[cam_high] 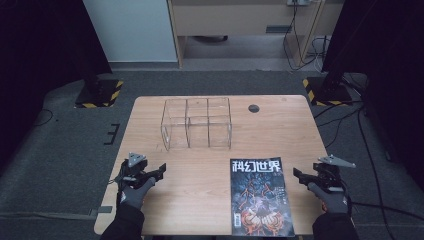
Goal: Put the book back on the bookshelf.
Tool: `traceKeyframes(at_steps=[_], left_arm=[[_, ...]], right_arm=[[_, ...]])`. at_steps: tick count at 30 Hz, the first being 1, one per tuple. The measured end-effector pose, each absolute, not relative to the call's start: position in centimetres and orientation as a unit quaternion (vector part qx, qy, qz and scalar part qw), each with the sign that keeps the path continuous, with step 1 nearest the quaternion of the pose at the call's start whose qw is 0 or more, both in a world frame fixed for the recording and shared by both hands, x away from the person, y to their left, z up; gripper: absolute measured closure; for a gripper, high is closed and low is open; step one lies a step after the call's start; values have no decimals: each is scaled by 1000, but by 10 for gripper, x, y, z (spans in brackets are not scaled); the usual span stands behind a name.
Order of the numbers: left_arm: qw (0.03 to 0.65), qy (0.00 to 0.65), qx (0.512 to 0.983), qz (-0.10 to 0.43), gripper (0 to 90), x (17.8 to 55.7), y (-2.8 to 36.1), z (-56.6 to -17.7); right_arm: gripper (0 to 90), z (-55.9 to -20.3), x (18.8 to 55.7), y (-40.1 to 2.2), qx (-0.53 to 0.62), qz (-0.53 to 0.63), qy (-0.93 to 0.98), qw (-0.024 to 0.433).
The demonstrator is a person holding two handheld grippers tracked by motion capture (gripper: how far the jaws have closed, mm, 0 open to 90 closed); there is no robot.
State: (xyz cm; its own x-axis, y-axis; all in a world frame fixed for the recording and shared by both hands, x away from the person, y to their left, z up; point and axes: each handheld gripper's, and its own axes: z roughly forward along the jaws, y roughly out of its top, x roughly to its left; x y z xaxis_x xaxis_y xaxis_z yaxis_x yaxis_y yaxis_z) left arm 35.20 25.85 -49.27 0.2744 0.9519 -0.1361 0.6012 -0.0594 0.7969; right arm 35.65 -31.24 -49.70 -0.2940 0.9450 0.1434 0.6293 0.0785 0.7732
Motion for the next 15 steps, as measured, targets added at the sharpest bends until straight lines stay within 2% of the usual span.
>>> traceKeyframes(at_steps=[15], left_arm=[[430,513,713,210,200,339,212,-483]], right_arm=[[147,-482,346,-291,537,415,710,186]])
